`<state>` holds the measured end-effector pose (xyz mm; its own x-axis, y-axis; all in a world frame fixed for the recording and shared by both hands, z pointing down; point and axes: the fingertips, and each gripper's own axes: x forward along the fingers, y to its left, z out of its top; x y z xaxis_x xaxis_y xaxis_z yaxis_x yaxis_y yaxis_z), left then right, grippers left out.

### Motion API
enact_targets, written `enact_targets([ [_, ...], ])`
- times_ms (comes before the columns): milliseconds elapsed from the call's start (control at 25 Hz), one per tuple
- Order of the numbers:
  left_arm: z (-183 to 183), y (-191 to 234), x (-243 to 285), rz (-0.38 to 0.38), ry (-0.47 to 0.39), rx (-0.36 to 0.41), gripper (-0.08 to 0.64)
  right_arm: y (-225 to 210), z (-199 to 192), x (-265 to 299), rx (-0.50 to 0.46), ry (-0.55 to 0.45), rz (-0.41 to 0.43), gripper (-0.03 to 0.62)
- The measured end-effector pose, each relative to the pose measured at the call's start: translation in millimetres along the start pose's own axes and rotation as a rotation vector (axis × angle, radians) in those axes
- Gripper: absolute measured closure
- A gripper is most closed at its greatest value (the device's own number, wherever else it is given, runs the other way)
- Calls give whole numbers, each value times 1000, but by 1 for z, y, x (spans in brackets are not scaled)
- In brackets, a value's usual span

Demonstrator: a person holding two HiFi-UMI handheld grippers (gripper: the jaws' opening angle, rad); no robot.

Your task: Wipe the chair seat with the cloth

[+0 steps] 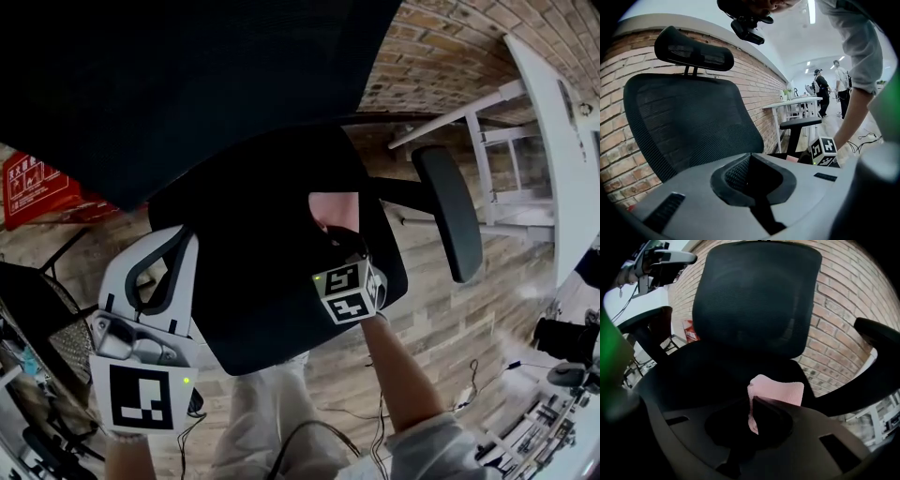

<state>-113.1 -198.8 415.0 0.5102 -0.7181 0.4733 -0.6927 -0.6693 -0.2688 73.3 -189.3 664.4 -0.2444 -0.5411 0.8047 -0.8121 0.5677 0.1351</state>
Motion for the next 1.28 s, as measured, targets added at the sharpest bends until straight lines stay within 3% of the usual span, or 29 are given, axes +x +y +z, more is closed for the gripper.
enact_targets([
  [240, -3, -1, -12, 30, 4, -8, 541, 57, 1, -6, 46, -24, 101, 543],
  [960, -4, -1, -36, 92, 14, -4, 541, 270, 18, -64, -130, -118, 524, 543],
  [1280, -7, -4, -42, 101, 20, -12, 541, 296, 9, -77, -139, -118, 574, 543],
])
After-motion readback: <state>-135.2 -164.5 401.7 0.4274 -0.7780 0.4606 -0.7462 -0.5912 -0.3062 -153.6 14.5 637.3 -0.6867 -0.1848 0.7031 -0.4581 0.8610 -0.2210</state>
